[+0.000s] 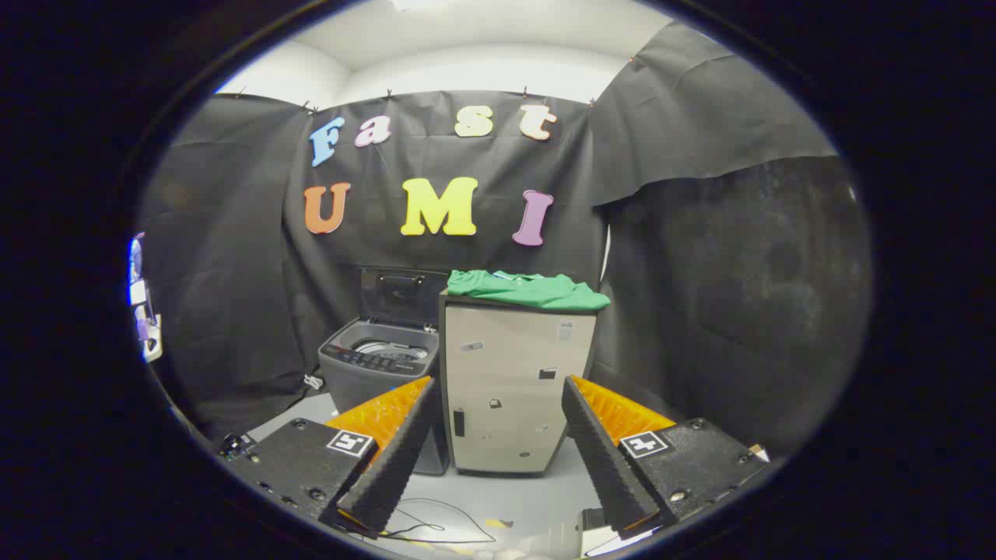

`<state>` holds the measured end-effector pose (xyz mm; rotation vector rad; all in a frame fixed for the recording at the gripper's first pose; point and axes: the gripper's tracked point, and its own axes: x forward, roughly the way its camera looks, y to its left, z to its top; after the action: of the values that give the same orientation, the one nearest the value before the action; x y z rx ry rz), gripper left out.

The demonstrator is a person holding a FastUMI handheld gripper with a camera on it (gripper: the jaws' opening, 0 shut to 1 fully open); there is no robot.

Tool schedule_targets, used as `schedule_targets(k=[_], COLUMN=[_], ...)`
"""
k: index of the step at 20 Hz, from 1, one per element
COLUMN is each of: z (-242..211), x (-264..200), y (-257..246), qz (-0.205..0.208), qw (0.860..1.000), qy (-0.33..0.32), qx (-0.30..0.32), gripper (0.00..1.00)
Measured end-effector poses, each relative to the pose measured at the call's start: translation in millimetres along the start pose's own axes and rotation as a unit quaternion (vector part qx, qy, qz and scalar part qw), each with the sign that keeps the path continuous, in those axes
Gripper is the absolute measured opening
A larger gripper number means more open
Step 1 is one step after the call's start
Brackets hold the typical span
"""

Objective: Put the clothes into the washing machine and then close the washing machine lid.

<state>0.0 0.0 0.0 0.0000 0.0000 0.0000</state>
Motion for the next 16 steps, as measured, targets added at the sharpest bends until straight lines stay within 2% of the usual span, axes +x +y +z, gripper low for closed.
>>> schedule_targets(k=[16], z=[4], x=[8], y=[15], qz=[0.016], qw=[1.0], qy=[0.001], qx=[0.004], gripper=[1.0])
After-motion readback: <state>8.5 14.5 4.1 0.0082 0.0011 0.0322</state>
